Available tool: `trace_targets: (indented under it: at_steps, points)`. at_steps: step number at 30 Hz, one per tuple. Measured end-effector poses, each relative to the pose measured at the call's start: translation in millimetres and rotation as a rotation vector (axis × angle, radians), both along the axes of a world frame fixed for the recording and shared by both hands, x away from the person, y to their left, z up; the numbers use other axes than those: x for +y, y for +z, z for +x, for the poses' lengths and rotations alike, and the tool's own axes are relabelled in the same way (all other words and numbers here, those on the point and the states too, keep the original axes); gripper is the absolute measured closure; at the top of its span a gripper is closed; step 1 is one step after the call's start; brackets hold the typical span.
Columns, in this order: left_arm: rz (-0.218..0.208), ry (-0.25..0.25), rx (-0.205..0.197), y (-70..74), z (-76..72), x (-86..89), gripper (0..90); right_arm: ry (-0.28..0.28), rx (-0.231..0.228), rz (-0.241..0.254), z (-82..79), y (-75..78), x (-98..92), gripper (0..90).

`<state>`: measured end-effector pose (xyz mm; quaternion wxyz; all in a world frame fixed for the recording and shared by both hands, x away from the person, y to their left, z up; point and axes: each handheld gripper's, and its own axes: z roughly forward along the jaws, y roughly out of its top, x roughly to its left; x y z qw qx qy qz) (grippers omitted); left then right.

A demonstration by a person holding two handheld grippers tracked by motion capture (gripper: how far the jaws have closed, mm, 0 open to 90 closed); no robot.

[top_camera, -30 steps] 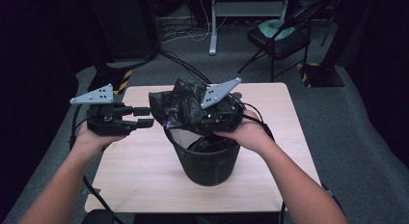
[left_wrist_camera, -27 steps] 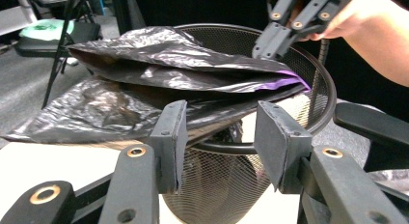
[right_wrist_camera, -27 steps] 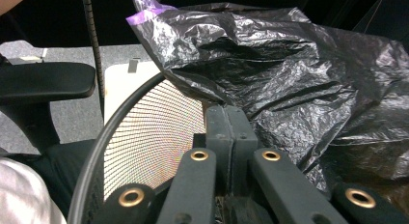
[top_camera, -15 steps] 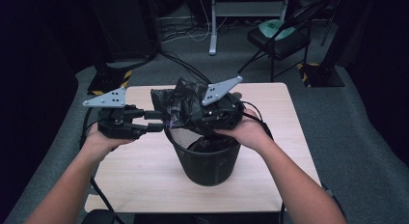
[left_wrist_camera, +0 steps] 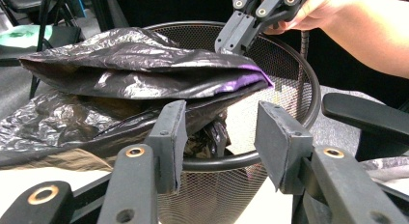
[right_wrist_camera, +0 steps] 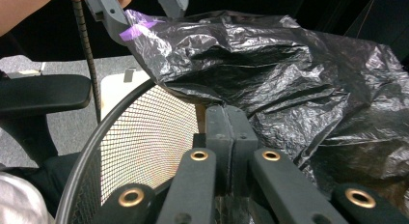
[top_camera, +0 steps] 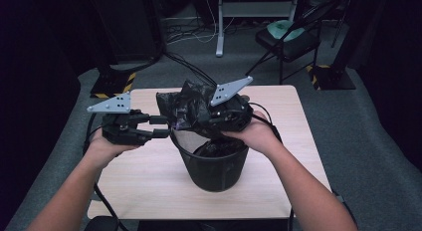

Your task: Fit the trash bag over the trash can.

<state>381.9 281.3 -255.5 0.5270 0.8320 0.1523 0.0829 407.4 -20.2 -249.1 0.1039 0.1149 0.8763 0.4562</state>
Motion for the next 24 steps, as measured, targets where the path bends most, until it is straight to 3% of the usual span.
trace_targets:
  at_steps: [12, 13, 24]
  points:
    - [0.013, -0.044, -0.010, 3.1, -2.4, -9.2, 54.6, 0.008, 0.000, -0.001, -0.1, -1.3, 5.2, 89.2]
    - [0.018, -0.050, -0.009, 2.9, -2.2, -9.9, 60.0, 0.009, 0.000, 0.003, -0.3, -1.1, 4.9, 89.2]
    - [0.051, -0.052, -0.015, -0.7, 1.2, -16.7, 84.5, 0.014, -0.002, 0.006, -1.8, -2.7, 4.5, 89.2]
